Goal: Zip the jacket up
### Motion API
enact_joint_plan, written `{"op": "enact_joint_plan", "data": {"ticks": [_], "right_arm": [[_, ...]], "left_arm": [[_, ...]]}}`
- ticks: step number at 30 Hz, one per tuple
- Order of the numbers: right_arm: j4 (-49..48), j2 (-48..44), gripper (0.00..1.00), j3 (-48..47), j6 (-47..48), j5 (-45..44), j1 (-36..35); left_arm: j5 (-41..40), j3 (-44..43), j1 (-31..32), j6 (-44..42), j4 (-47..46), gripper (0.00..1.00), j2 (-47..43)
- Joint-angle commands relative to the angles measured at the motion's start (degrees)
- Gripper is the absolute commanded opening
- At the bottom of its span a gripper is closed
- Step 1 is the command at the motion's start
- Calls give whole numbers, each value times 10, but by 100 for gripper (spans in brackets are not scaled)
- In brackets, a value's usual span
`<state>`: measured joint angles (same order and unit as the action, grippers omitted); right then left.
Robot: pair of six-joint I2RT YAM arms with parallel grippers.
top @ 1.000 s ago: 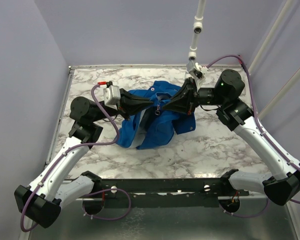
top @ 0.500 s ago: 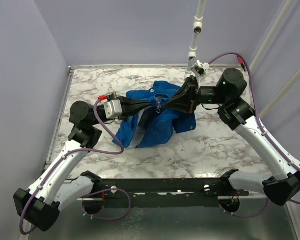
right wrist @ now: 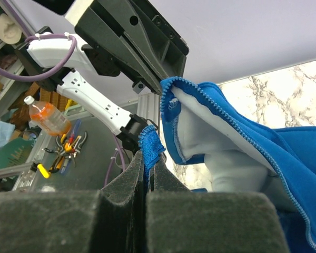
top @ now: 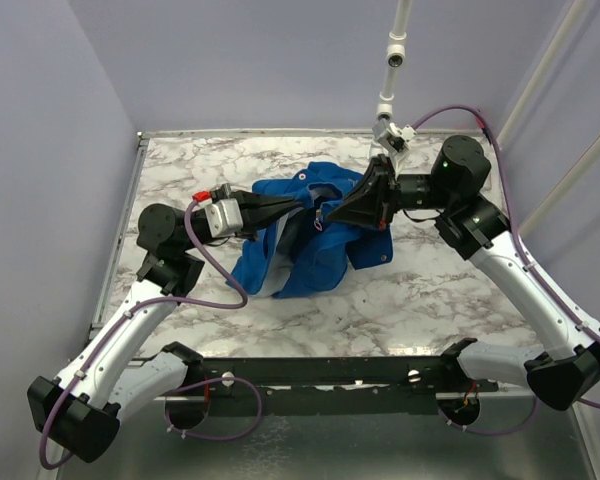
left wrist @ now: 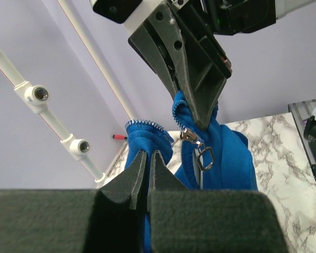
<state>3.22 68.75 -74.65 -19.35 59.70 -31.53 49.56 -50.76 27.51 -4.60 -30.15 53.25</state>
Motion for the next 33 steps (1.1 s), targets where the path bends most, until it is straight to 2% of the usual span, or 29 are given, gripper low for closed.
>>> {"op": "enact_joint_plan", "data": {"ticks": [1,33], "right_arm": [[-3,8,1,-23,1,19,0],[-52,24,1,-44,-30,41,0]], "left_arm": [[-5,-18,4,39,-60,0,-3],[2,-5,5,23,-67,0,-3]]}}
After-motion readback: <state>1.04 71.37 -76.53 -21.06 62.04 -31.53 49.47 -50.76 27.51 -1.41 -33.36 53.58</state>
